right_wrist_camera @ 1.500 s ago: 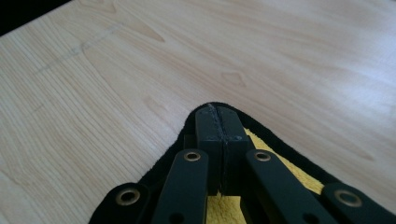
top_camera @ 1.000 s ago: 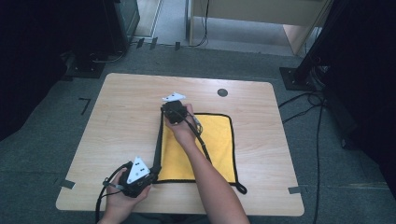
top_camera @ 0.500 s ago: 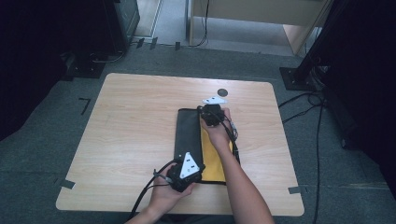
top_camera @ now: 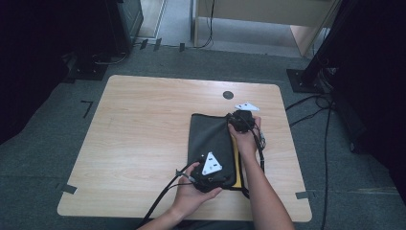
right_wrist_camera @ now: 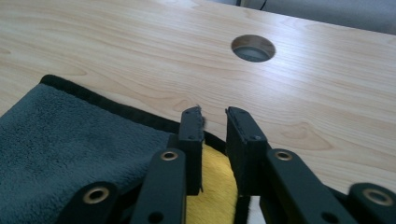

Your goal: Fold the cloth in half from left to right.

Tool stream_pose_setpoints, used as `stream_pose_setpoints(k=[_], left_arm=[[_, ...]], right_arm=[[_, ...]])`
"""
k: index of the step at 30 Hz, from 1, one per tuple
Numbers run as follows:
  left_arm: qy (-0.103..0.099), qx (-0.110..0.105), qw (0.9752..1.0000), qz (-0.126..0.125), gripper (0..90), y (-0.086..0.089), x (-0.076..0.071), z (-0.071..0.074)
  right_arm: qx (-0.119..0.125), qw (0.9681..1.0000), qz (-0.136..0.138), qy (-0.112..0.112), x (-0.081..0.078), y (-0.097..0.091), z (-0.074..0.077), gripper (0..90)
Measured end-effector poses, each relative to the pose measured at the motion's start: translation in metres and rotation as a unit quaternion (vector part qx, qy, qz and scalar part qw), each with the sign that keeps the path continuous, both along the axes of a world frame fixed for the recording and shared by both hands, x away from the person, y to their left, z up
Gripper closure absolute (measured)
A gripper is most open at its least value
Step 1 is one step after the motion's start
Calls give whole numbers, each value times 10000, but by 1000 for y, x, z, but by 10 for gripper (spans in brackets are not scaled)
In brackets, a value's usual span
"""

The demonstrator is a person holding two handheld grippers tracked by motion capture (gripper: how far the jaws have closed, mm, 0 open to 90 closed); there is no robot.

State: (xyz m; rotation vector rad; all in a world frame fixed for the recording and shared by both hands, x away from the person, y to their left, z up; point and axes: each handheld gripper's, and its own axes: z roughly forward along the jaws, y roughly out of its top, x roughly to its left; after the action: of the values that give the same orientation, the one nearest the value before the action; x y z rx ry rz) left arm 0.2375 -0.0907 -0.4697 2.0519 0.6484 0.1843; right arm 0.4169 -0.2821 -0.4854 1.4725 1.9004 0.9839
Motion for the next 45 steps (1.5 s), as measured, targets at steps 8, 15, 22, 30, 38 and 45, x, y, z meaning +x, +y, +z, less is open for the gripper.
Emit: stream_pose_setpoints(k=[8, 15, 22, 30, 38, 45], left_arm=[[46, 213, 9989, 421, 559, 70, 12, -5], [295, 805, 9953, 442, 542, 84, 16, -29], [225, 1161, 9909, 638, 464, 81, 11, -42], [89, 1345, 9880, 752, 468, 89, 10, -40], [139, 1297, 9851, 1120, 467, 133, 18, -41], [120, 1258, 9833, 1307, 470, 161, 13, -41]], right_arm=[[-96, 9995, -206, -210, -25, -14, 13, 619], [-60, 9998, 162, 115, -48, 10, 2, 501], [-312, 9982, 280, 419, -56, 34, -31, 455], [-441, 9988, 85, 170, -57, 53, -34, 500], [-503, 9987, 58, 111, -50, 89, -35, 519], [-809, 9963, 281, -81, -43, 131, -35, 532]])
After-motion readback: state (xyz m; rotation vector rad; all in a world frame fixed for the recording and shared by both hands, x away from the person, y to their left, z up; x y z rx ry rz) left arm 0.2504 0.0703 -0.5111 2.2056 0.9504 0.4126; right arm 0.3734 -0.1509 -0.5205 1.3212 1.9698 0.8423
